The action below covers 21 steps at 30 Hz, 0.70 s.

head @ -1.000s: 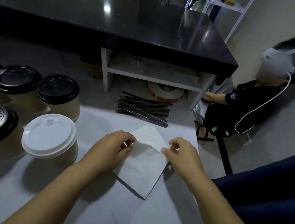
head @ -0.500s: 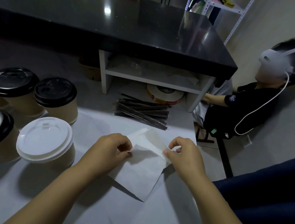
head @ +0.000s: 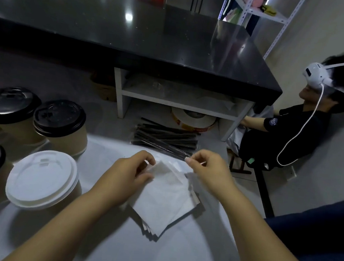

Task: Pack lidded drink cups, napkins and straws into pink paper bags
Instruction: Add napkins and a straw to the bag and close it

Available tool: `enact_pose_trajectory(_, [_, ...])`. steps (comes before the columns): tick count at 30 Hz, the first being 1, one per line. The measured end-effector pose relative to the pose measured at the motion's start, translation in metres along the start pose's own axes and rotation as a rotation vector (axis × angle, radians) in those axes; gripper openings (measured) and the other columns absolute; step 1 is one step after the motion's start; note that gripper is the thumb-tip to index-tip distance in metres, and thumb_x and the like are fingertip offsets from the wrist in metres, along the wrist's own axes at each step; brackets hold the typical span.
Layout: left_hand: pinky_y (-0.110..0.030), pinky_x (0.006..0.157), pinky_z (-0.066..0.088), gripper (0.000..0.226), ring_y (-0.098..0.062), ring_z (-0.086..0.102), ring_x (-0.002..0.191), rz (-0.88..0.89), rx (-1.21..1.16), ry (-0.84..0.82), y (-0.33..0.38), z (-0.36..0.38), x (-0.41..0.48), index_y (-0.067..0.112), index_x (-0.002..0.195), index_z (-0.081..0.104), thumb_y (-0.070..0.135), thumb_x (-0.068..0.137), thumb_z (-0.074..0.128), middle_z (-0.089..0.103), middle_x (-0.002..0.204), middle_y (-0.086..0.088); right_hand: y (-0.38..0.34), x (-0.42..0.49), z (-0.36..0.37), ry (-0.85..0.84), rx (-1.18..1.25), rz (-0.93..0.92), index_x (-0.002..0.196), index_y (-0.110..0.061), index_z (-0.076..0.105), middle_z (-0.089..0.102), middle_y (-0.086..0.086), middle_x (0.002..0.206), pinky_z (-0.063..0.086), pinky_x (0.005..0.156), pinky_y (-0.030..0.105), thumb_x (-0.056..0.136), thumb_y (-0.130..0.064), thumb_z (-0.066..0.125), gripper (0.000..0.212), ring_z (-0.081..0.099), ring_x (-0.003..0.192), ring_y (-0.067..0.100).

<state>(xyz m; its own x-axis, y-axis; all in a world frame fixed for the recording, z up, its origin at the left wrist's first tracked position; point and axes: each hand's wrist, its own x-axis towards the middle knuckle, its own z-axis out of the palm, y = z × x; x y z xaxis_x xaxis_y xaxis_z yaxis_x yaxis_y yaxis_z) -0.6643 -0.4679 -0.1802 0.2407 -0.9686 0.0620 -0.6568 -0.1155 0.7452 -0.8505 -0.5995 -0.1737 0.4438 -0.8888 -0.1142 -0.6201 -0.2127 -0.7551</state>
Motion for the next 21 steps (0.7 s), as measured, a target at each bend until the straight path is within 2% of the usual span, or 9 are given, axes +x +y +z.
enact_pose_trajectory(2, [-0.019,0.060,0.041,0.031,-0.003,0.052,0.066,-0.034,0.022,-0.002,-0.003,0.000,0.002,0.041,0.102,0.049,0.027,0.081,0.067,0.056,0.073,0.013,-0.002,0.016,0.003,0.048,-0.240,-0.064,0.087,-0.025,0.063,0.062,-0.008,0.089,0.047,0.067,0.029,0.085,-0.035,0.066,0.010,0.057,0.080,0.012])
enact_pose_trajectory(5, [-0.012,0.060,0.037,0.042,-0.001,0.052,0.068,-0.079,0.043,-0.007,-0.007,0.002,0.006,0.043,0.115,0.045,0.032,0.081,0.066,0.053,0.081,0.018,-0.005,0.032,0.012,0.011,-0.513,-0.157,0.110,-0.020,0.059,0.056,-0.001,0.107,0.044,0.072,0.031,0.086,-0.034,0.065,0.029,0.054,0.094,0.021])
enact_pose_trajectory(7, [-0.011,0.061,0.038,0.044,-0.001,0.052,0.071,-0.085,0.057,-0.014,-0.007,0.003,0.008,0.044,0.117,0.044,0.033,0.081,0.066,0.052,0.082,0.020,-0.005,0.037,0.017,-0.031,-0.636,-0.189,0.111,-0.018,0.057,0.055,0.002,0.110,0.042,0.073,0.032,0.086,-0.036,0.064,0.031,0.053,0.100,0.024])
enact_pose_trajectory(9, [-0.011,0.061,0.037,0.044,0.000,0.052,0.072,-0.088,0.061,-0.017,-0.008,0.004,0.009,0.044,0.118,0.043,0.033,0.082,0.065,0.052,0.083,0.020,-0.004,0.039,0.019,-0.058,-0.699,-0.220,0.106,-0.016,0.057,0.057,0.004,0.107,0.041,0.071,0.032,0.090,-0.035,0.059,0.024,0.053,0.097,0.026])
enact_pose_trajectory(13, [-0.015,0.061,0.038,0.042,-0.001,0.051,0.071,-0.102,0.061,-0.027,-0.009,0.004,0.009,0.044,0.118,0.043,0.033,0.083,0.064,0.053,0.085,0.016,0.000,0.034,0.020,-0.035,-0.702,-0.280,0.100,-0.013,0.059,0.056,0.005,0.099,0.036,0.065,0.031,0.096,-0.024,0.049,0.016,0.054,0.088,0.027])
enact_pose_trajectory(18, [-0.012,0.062,0.036,0.048,-0.001,0.051,0.073,-0.129,0.063,-0.011,-0.009,0.004,0.005,0.040,0.125,0.042,0.033,0.083,0.063,0.052,0.086,0.016,0.000,0.028,0.012,-0.014,-0.535,-0.158,0.097,-0.015,0.050,0.054,-0.001,0.081,0.043,0.061,0.033,0.099,-0.027,0.042,0.015,0.052,0.074,0.020])
enact_pose_trajectory(21, [-0.012,0.062,0.037,0.054,-0.003,0.051,0.071,-0.155,0.060,0.012,-0.005,0.000,0.002,0.032,0.130,0.043,0.031,0.081,0.066,0.053,0.083,0.015,-0.003,0.017,0.007,0.031,-0.454,-0.165,0.101,-0.016,0.054,0.062,0.001,0.089,0.049,0.067,0.037,0.097,-0.027,0.047,0.013,0.056,0.080,0.021])
